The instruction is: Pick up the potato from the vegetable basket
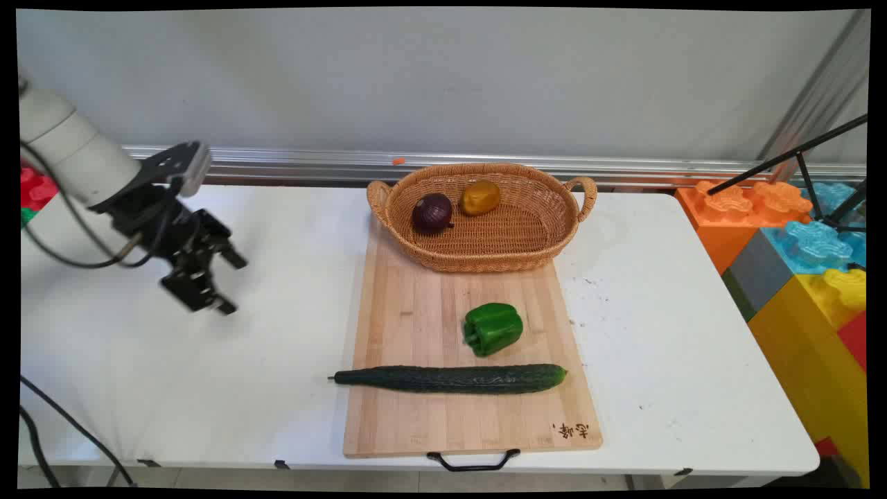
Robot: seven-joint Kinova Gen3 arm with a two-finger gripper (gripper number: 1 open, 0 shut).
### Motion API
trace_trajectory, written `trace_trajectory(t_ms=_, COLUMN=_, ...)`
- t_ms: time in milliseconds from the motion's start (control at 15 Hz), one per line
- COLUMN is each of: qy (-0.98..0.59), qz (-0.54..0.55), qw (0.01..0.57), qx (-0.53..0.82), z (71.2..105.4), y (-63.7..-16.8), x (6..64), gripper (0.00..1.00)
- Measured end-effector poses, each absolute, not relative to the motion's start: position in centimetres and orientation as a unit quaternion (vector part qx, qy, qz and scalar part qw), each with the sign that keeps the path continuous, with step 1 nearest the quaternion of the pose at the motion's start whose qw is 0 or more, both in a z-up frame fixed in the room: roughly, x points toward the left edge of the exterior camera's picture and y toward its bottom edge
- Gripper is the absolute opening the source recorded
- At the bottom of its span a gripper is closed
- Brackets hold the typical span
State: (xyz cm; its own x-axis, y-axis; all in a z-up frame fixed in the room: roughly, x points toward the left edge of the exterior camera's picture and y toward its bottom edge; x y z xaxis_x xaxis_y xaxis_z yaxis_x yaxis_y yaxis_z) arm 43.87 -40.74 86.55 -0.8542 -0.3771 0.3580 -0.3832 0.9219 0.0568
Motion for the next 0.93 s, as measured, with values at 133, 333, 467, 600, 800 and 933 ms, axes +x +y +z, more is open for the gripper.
trace_trajectory(t_ms=133, qy=-0.951, qz=0.025, qw=0.219, qx=0.218, z=86.7, y=-42.5, x=43.1, gripper=1.0)
trace_trajectory(t_ms=333, qy=-0.934, qz=0.057, qw=0.256, qx=0.243, z=87.6, y=-45.3, x=40.8, gripper=1.0)
trace_trajectory(t_ms=467, qy=-0.926, qz=0.076, qw=0.267, qx=0.257, z=88.3, y=-47.2, x=38.7, gripper=1.0)
trace_trajectory(t_ms=600, qy=-0.921, qz=0.089, qw=0.271, qx=0.265, z=88.7, y=-48.6, x=36.9, gripper=1.0)
trace_trajectory(t_ms=800, qy=-0.917, qz=0.112, qw=0.27, qx=0.27, z=89.5, y=-51.2, x=33.0, gripper=1.0)
trace_trajectory(t_ms=933, qy=-0.914, qz=0.129, qw=0.267, qx=0.276, z=89.8, y=-52.9, x=30.2, gripper=1.0)
